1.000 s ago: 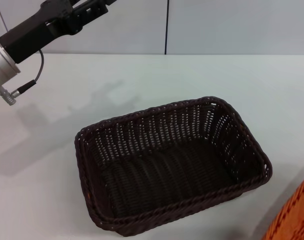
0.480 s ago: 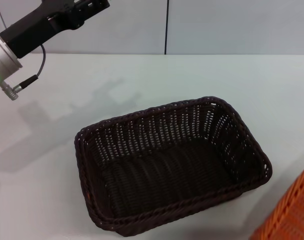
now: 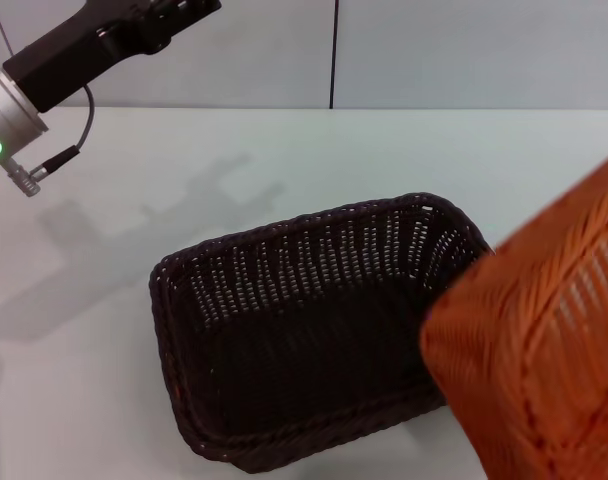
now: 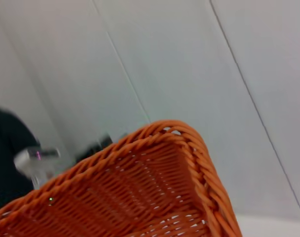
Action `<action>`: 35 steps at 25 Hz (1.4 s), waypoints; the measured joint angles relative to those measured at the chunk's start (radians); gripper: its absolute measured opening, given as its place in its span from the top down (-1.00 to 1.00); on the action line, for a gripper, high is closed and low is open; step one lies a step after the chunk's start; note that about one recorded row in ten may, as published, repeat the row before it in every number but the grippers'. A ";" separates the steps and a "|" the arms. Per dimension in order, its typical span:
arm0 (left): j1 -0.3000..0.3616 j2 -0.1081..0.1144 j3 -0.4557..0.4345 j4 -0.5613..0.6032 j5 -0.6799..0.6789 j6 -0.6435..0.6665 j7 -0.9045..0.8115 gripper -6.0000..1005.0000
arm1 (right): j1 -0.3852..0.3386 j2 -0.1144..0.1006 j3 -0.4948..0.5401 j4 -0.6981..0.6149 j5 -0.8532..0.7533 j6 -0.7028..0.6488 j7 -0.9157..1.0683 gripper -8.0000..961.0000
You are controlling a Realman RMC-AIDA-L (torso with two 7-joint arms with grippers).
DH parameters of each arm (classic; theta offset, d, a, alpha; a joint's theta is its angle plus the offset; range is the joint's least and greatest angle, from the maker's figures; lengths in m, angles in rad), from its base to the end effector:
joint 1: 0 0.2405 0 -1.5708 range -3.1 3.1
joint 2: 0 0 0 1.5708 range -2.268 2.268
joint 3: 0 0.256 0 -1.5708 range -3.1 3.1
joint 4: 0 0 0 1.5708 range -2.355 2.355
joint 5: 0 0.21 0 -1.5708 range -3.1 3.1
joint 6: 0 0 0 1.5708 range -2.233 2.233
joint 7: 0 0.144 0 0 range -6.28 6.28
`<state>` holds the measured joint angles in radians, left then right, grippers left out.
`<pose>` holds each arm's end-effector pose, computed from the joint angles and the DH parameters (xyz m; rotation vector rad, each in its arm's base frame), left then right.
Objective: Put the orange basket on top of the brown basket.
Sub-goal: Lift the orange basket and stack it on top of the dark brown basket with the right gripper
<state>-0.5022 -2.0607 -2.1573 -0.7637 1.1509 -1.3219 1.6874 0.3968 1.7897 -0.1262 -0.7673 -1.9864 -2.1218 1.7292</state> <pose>-0.1906 0.3855 0.0644 -2.1898 -0.5638 -1.3454 0.3115 0.2591 0.1986 -2.4309 0.8460 1.0549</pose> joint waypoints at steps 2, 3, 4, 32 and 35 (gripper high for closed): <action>-0.009 0.000 0.000 0.008 0.002 0.002 0.000 -0.71 | 0.011 0.033 -0.002 0.042 0.038 0.033 -0.005 0.70; -0.009 0.000 0.000 0.008 0.002 0.002 0.000 -0.71 | 0.011 0.033 -0.002 0.042 0.038 0.033 -0.005 0.70; -0.012 0.000 0.000 0.012 0.002 0.003 0.000 -0.71 | 0.015 0.050 -0.003 0.051 0.041 0.050 -0.009 0.70; -0.040 0.000 -0.120 0.036 0.005 0.067 0.088 -0.71 | 0.028 0.281 -0.006 0.441 0.051 0.259 -0.345 0.58; -0.041 0.002 -0.157 0.038 0.004 0.070 0.091 -0.71 | 0.022 0.282 -0.004 0.465 0.053 0.275 -0.361 0.56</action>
<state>-0.5430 -2.0588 -2.3145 -0.7258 1.1553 -1.2523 1.7783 0.4184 2.0720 -0.1306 -0.3021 -1.9337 -1.8464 1.3685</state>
